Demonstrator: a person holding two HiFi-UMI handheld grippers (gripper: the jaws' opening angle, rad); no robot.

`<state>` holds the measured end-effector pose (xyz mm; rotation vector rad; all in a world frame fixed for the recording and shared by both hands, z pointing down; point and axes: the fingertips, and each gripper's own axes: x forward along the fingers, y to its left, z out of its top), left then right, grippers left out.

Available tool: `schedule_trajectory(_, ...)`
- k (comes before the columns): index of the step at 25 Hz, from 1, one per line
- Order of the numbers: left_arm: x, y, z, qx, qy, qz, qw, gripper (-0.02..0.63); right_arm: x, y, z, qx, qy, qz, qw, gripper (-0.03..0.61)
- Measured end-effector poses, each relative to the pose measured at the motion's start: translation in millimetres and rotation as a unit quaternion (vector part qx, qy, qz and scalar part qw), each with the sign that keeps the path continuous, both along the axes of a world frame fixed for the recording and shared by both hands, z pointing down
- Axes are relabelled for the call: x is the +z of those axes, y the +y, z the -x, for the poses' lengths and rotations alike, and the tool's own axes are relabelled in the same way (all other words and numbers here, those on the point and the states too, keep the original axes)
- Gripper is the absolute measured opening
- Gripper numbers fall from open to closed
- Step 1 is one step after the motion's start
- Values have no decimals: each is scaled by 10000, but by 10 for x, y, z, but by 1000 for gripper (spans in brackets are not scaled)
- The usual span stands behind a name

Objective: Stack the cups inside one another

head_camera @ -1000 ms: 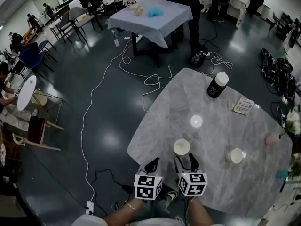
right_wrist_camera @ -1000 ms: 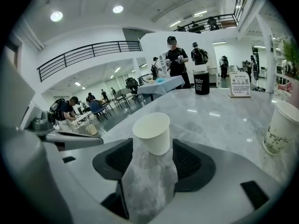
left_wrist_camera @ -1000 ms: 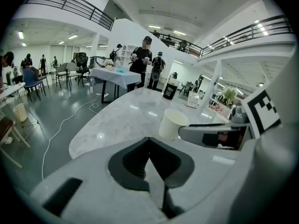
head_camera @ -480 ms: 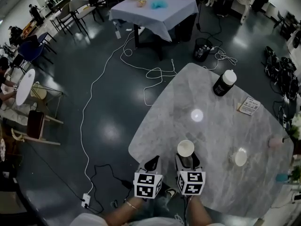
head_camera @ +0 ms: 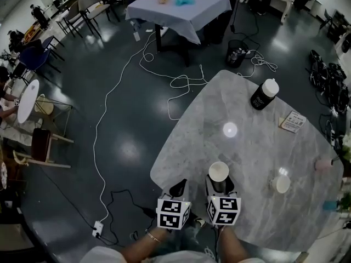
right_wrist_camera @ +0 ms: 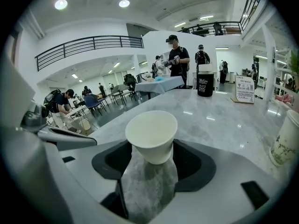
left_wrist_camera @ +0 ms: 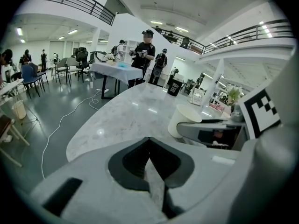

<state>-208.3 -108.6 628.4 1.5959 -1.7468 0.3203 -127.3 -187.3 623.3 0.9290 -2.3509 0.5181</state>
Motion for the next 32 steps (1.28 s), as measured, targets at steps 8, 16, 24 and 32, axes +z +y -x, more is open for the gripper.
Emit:
schedule_trajectory(8, -7, -64, -37, 155, -6, -19, 9999, -5, -56, -55, -62, 150, -65, -70, 9998, 239)
schedule_trajectory(16, -110, -173, -225, 367, 64, -126, 9992, -5, -213, -122, -269, 387, -84, -191, 9990, 239)
schedule_trajectory(24, -306, -230, -522, 683, 40, -298, 9972, -5, -477, -155, -595, 683, -161, -327, 9970, 239)
schedule_trajectory(32, -568, -347, -877, 1037, -29, -539, 9931, -5, -801, -228, -1016, 1074, -236, -570, 9923, 239)
